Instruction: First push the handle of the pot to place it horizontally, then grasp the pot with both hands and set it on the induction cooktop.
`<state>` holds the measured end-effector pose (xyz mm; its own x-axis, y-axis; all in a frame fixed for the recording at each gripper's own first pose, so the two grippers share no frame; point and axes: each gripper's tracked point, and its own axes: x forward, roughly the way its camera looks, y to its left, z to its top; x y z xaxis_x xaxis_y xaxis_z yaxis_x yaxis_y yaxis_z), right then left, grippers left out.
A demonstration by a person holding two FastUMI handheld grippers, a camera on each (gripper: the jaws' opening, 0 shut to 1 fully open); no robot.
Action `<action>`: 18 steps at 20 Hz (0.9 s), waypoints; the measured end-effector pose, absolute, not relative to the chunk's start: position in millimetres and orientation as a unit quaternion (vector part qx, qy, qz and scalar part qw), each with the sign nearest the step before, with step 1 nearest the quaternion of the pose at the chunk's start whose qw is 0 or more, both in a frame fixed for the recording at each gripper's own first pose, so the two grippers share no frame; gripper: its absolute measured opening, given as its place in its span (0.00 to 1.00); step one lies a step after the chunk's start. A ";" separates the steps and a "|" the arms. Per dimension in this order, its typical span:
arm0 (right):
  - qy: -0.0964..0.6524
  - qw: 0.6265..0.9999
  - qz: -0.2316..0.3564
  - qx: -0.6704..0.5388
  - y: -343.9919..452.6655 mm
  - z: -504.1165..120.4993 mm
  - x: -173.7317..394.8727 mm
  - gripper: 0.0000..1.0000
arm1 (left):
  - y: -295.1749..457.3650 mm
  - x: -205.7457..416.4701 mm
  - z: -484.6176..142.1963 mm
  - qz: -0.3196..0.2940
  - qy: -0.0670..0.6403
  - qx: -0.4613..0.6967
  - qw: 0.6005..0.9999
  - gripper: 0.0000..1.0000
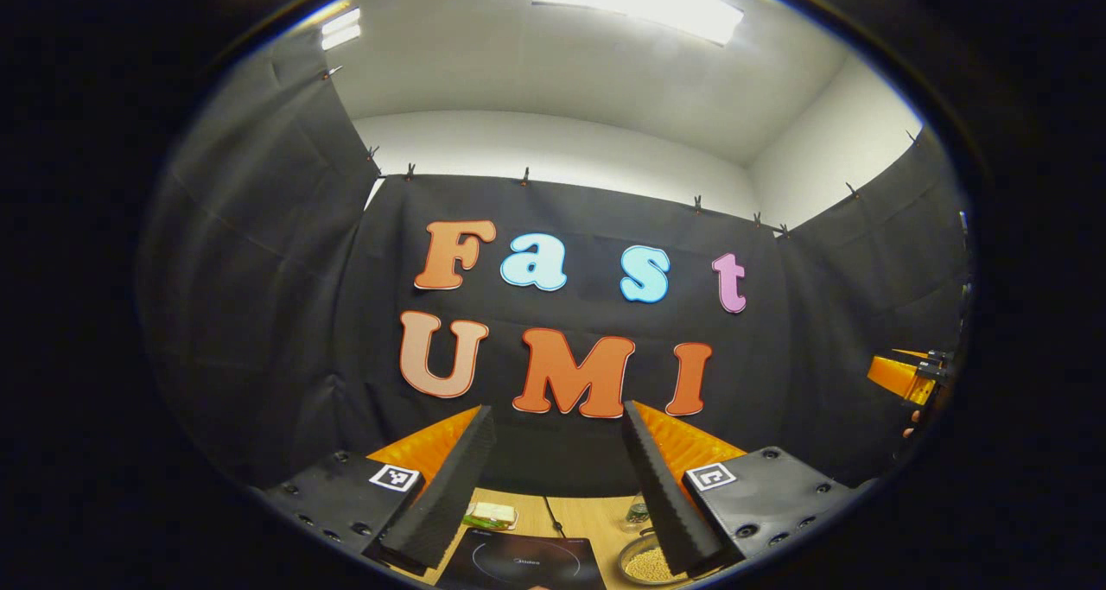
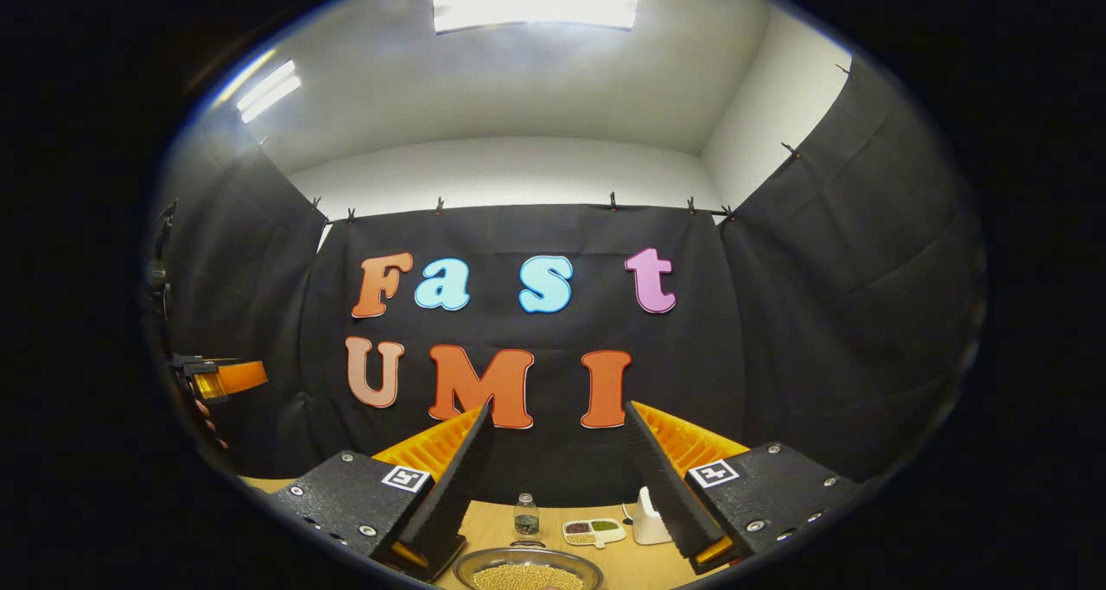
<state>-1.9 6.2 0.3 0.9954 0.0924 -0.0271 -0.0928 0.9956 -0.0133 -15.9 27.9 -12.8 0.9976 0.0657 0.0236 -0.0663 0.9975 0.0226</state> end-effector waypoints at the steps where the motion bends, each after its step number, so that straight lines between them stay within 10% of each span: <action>1: 0.012 0.999 0.047 -0.007 6.3 0.5 -1.7 0.93 | 28.0 -14.1 -13.6 0.033 -0.011 0.013 0.999 0.96; 18: 0.037 0.998 0.048 0.000 10.4 -31.8 14.6 0.93 | 31.7 -5.1 -22.2 0.035 -0.022 -0.020 0.999 0.96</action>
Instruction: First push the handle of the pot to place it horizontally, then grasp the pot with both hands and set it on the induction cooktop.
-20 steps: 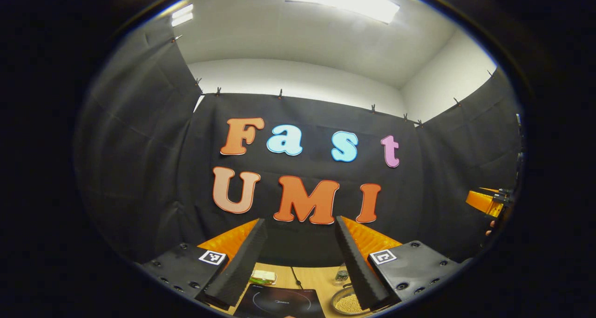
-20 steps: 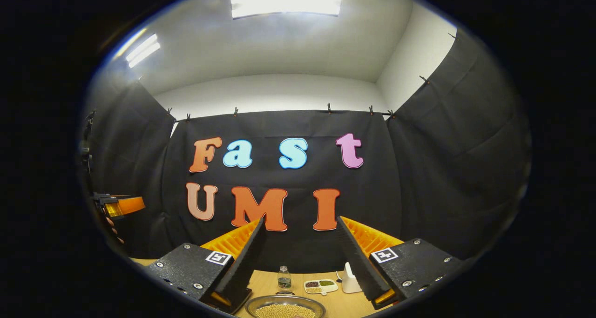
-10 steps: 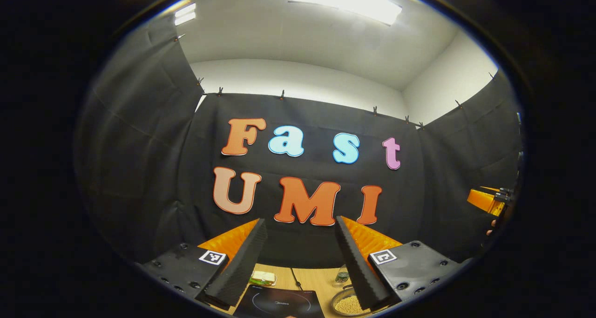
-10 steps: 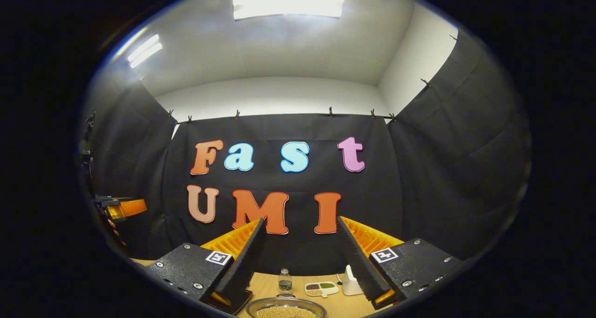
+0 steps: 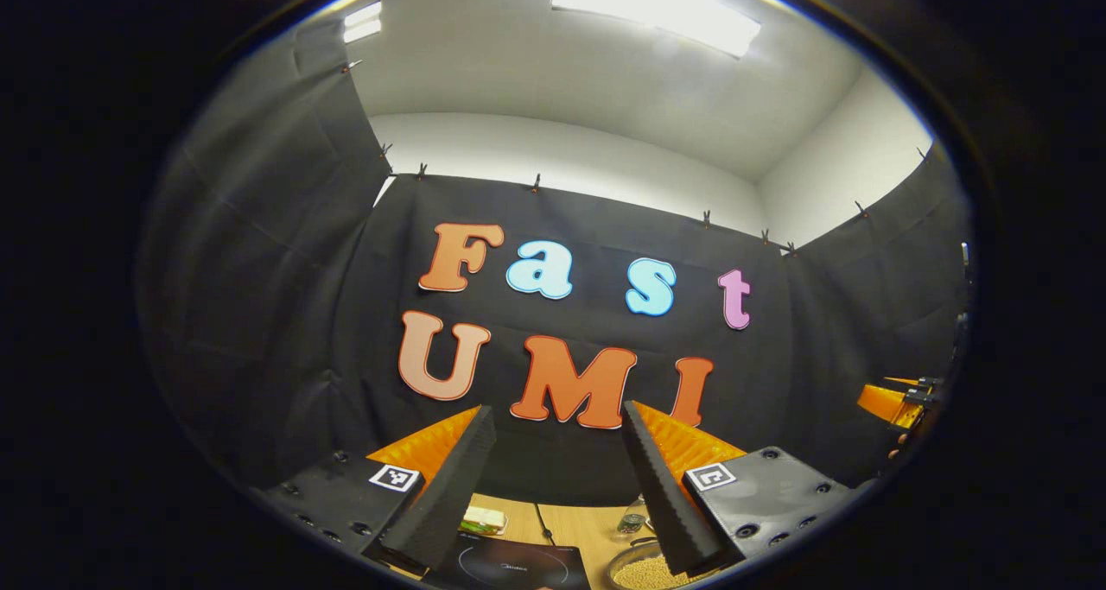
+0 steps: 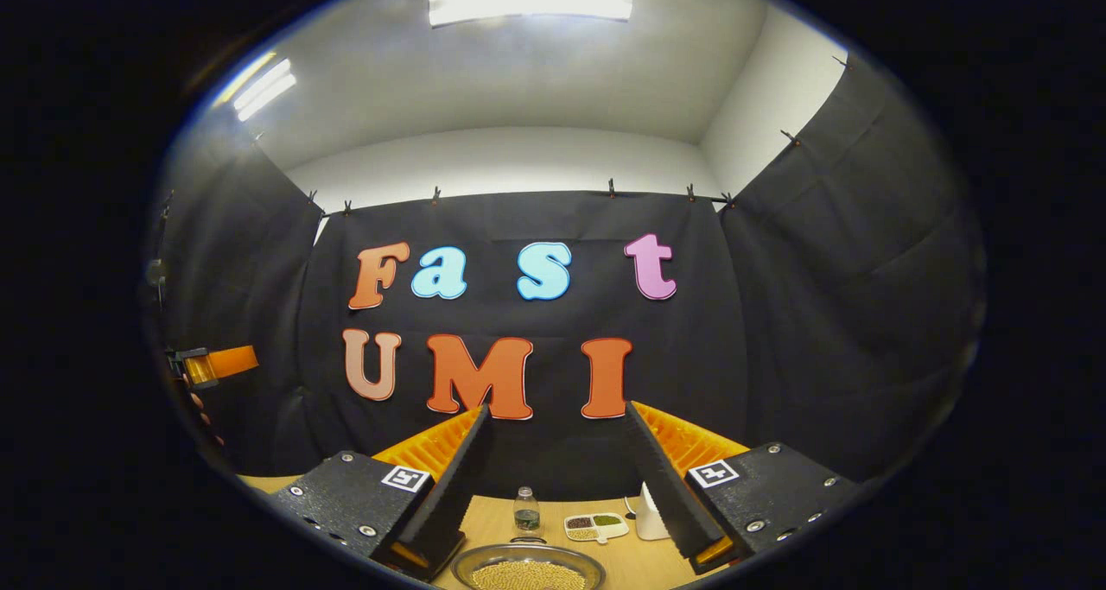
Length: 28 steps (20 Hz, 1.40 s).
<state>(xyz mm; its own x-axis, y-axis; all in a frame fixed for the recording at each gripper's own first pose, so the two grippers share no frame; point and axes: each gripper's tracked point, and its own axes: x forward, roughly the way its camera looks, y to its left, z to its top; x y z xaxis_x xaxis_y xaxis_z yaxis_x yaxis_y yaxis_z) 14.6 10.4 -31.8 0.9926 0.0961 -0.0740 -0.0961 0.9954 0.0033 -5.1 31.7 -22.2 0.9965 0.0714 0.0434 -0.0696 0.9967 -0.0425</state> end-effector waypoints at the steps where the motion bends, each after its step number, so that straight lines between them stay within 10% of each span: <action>1: 0.042 0.998 0.051 0.001 12.8 -37.3 17.6 0.93 | 31.7 -3.0 -25.9 0.034 -0.018 -0.024 0.999 0.96; 6: 0.080 0.995 0.065 0.004 23.0 -75.6 20.2 0.99 | 43.2 5.3 -41.0 0.044 -0.004 -0.022 0.999 0.96; 20: 0.349 0.921 0.172 0.036 99.3 -269.7 -37.1 0.18 | 60.1 4.3 -48.6 0.063 -0.006 -0.002 0.998 0.97; 28: 0.469 0.856 0.212 0.055 131.6 -350.6 -76.0 0.04 | 71.5 2.0 -55.7 0.078 -0.003 0.005 0.997 0.97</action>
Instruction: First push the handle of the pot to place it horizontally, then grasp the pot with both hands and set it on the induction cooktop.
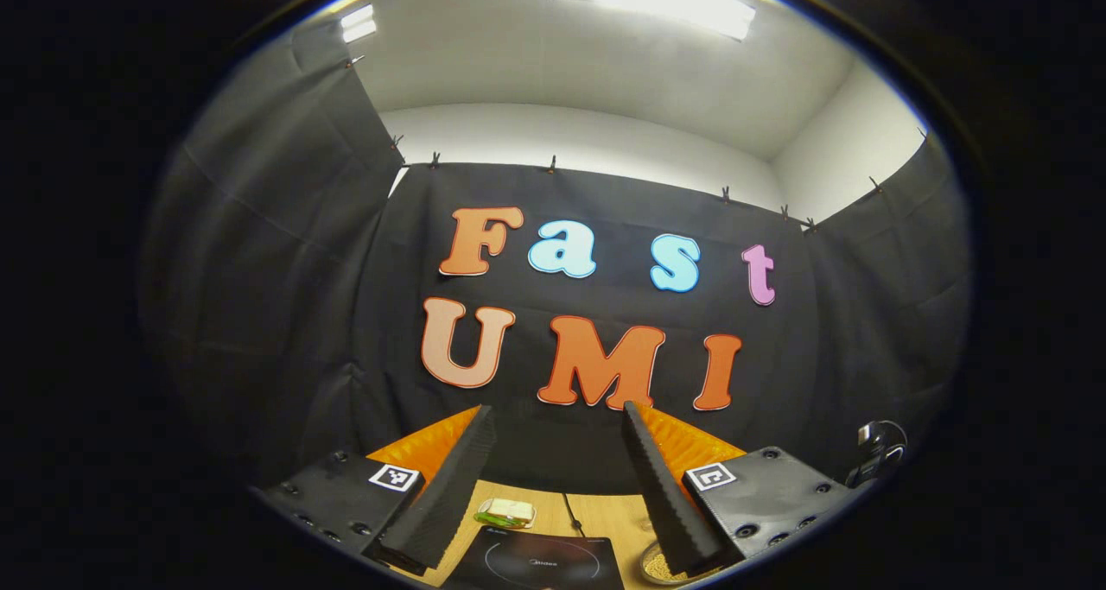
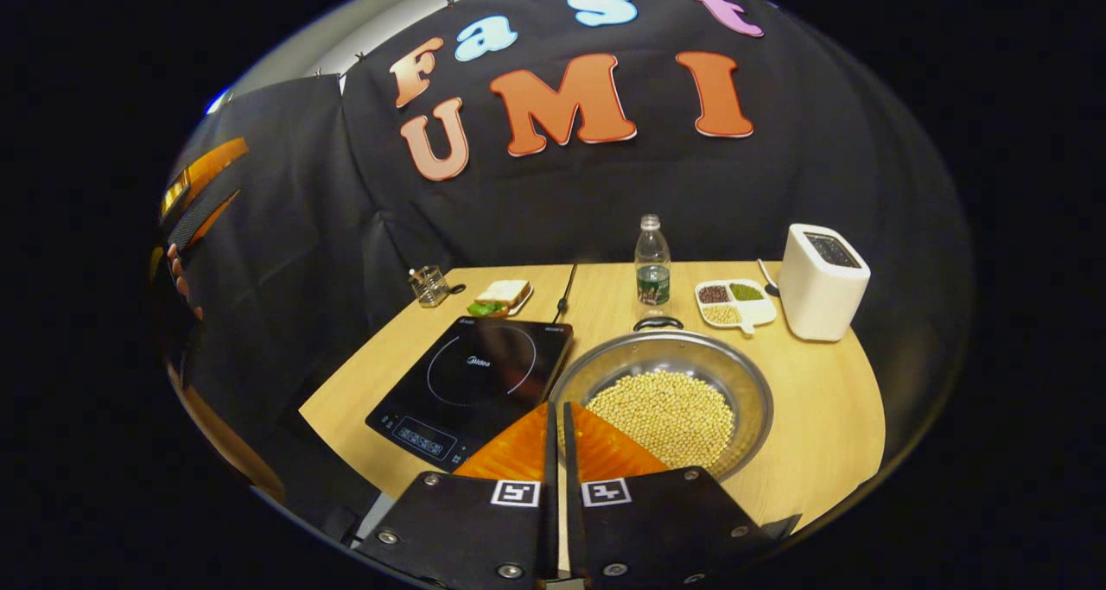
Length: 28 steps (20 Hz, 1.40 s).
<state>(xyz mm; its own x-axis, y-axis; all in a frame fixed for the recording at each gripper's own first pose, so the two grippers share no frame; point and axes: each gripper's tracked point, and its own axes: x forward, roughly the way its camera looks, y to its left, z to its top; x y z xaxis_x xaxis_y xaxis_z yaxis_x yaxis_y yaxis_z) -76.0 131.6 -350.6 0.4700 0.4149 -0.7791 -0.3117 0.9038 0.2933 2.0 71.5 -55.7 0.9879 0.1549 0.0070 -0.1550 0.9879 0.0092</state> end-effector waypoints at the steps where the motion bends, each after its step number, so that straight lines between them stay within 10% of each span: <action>1: 0.479 0.849 0.217 0.055 134.2 -357.5 -81.3 0.03 | 73.3 1.7 -59.9 0.080 -0.001 0.003 0.997 0.96; 28: 0.689 0.694 0.175 0.112 133.0 -490.1 -165.6 0.00 | 112.0 21.1 -107.9 0.115 0.033 0.014 0.993 0.96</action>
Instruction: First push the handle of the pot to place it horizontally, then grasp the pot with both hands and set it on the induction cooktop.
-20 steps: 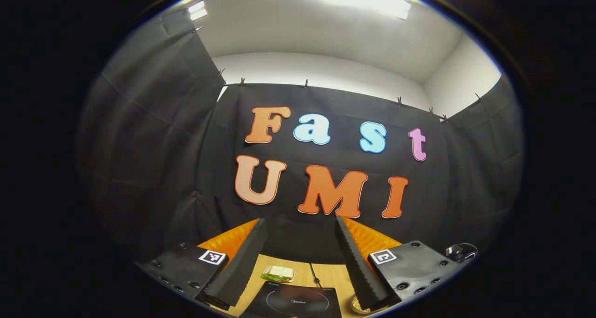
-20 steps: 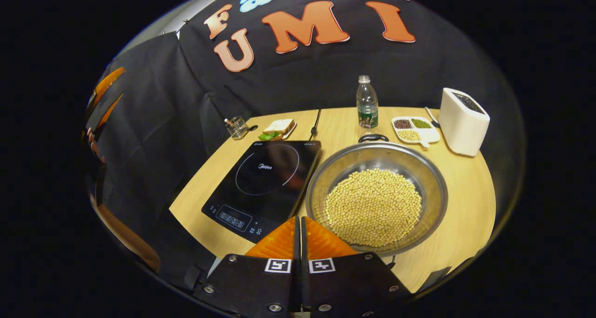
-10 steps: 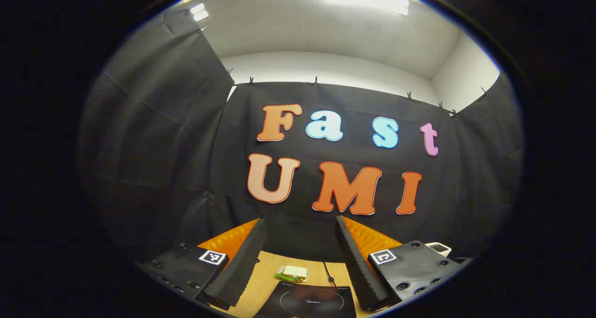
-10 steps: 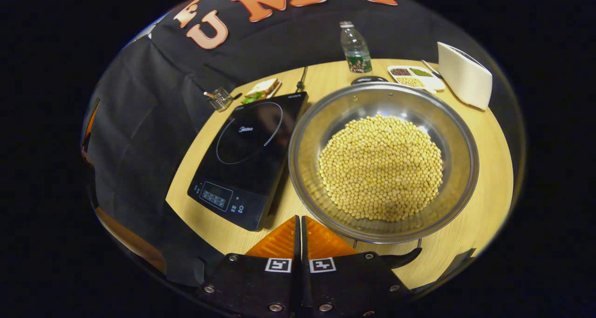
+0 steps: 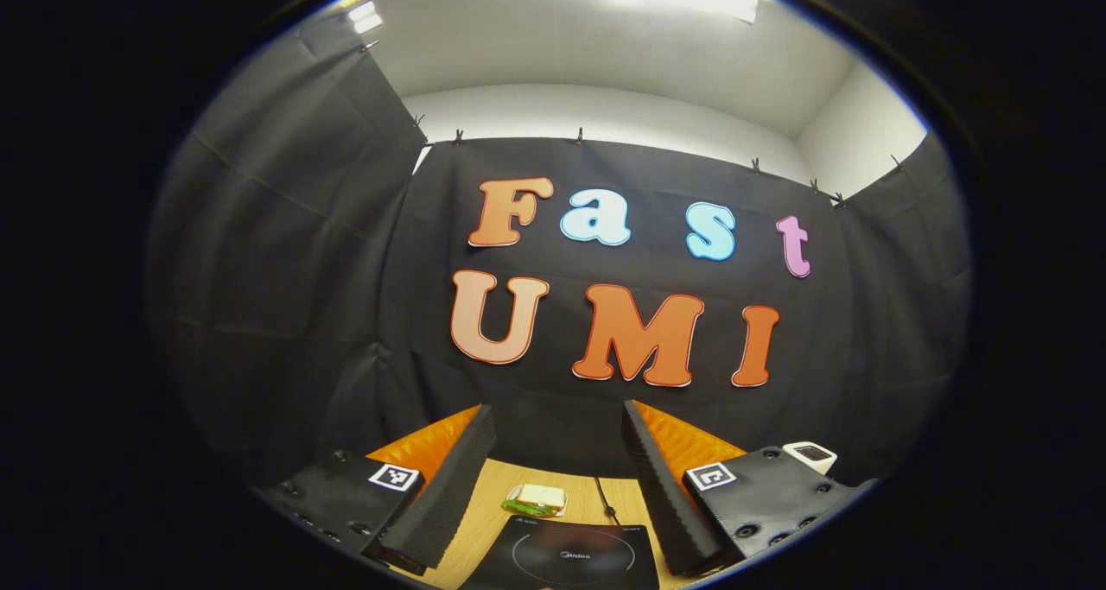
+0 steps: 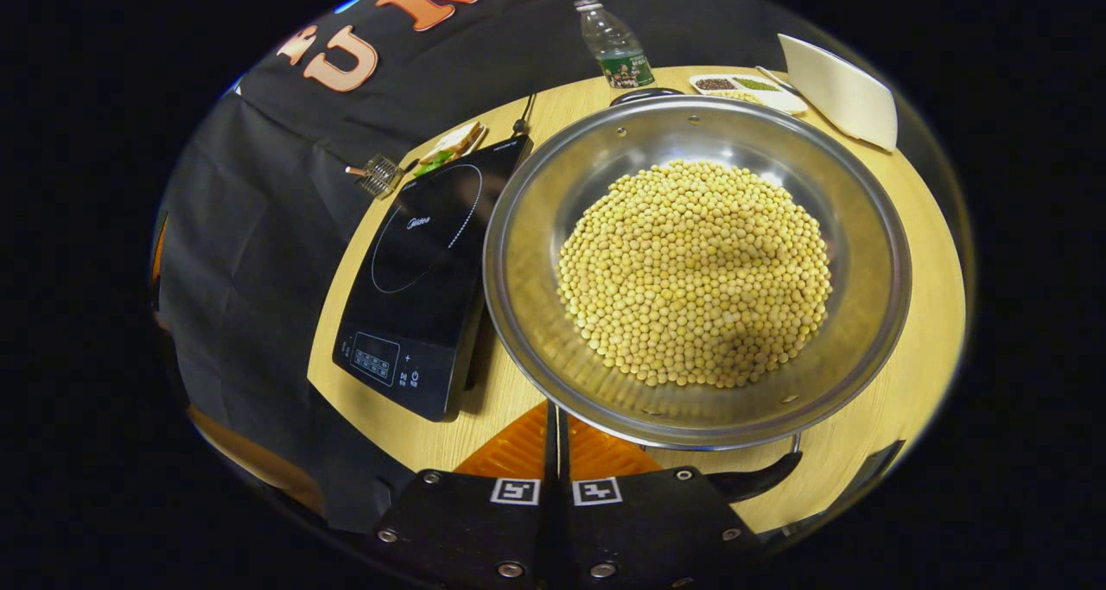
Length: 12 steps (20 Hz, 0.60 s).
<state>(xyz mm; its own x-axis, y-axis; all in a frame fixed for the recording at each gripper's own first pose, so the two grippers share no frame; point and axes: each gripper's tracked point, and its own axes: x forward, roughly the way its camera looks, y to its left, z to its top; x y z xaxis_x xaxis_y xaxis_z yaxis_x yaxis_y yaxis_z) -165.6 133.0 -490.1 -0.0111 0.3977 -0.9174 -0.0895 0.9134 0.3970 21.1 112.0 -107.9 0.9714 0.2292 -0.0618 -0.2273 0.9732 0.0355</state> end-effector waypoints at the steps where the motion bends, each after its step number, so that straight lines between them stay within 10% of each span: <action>1: 0.687 0.698 0.171 0.104 127.3 -491.4 -164.4 0.00 | 110.7 20.9 -107.5 0.115 0.033 0.014 0.993 0.96; 12: 0.680 0.712 0.120 0.124 66.6 -502.7 -151.2 0.00 | 107.5 26.5 -127.6 0.105 0.053 0.010 0.993 0.96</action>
